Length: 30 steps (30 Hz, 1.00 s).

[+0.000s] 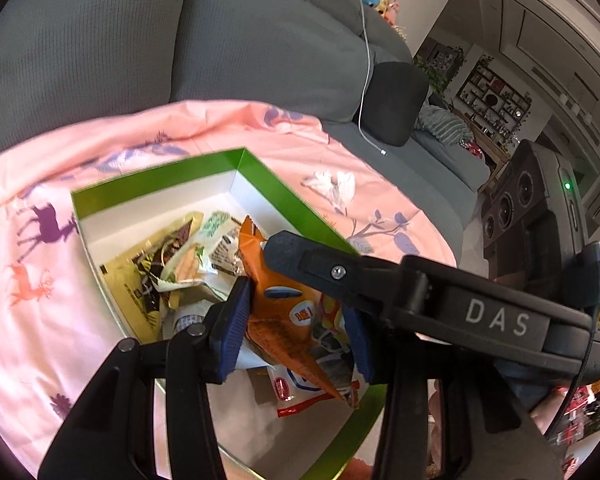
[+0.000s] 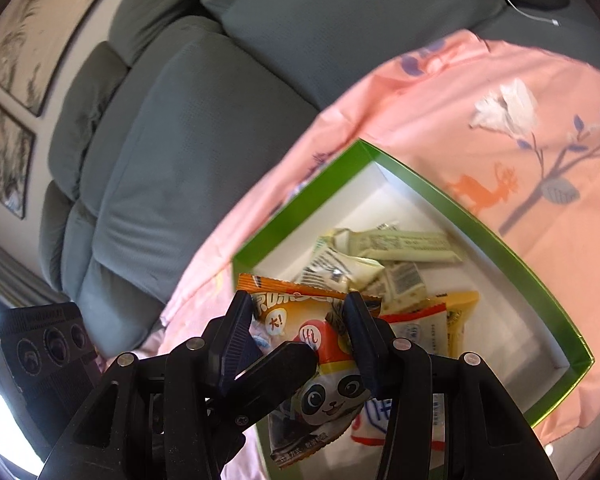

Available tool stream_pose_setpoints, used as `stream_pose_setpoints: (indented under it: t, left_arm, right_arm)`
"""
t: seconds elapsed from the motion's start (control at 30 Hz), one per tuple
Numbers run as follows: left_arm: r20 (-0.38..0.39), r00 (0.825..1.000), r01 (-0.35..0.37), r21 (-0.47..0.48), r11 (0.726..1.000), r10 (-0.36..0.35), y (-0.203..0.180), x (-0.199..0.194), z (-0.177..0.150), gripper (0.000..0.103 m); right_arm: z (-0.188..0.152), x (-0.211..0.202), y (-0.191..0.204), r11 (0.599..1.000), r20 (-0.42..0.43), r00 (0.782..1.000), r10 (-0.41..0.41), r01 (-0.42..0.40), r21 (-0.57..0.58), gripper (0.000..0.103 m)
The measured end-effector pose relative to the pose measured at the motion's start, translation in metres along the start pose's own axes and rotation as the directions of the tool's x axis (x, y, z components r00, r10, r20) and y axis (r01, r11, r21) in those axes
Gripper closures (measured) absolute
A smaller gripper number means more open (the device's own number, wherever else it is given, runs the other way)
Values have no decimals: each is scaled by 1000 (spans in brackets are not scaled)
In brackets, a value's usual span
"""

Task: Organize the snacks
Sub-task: 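Lower the panda packet into the green box and open the right gripper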

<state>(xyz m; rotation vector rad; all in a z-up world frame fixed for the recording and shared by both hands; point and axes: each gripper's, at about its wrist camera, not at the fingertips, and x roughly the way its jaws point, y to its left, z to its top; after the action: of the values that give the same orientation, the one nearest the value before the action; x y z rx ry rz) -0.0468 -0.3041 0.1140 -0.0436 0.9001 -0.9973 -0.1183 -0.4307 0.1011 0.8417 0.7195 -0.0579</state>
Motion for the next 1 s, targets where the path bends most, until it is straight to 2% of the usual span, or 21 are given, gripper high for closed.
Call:
stream_pose_setpoints:
  t: [0.4,0.57,0.77,0.9,0.93,1.0]
  left_arm:
    - [-65,998,20,-68,997,-25,10,13,-7,59]
    - [-74,997,0,-71,998,-6,10,13,-9,54]
    - [-73,997,-43,-61,997,38,9,3,-9,41]
    - [-41,998,-59,-53,997,57,7,-12,-8,24]
    - [-29,997,-67,-48,997,66,6,-18,-8,18]
    - [2,996,-94,-40,995,94,4,-29,-6,13]
  right_arm:
    - [0,13,-14,996,-44,997,-70,72,59,53]
    - [-2,13,-16,993,-47,995,-90,93,72,53]
    - [-3,5,-11,988,-16,991,-136,137,65,53]
    - [-4,-11,-6,985,41,986,-163,160,57,53]
    - [-5,-15,-4,986,55,985,-162,159,54,52]
    - [-6,-23,1,985,80,983,-166,162,51,44]
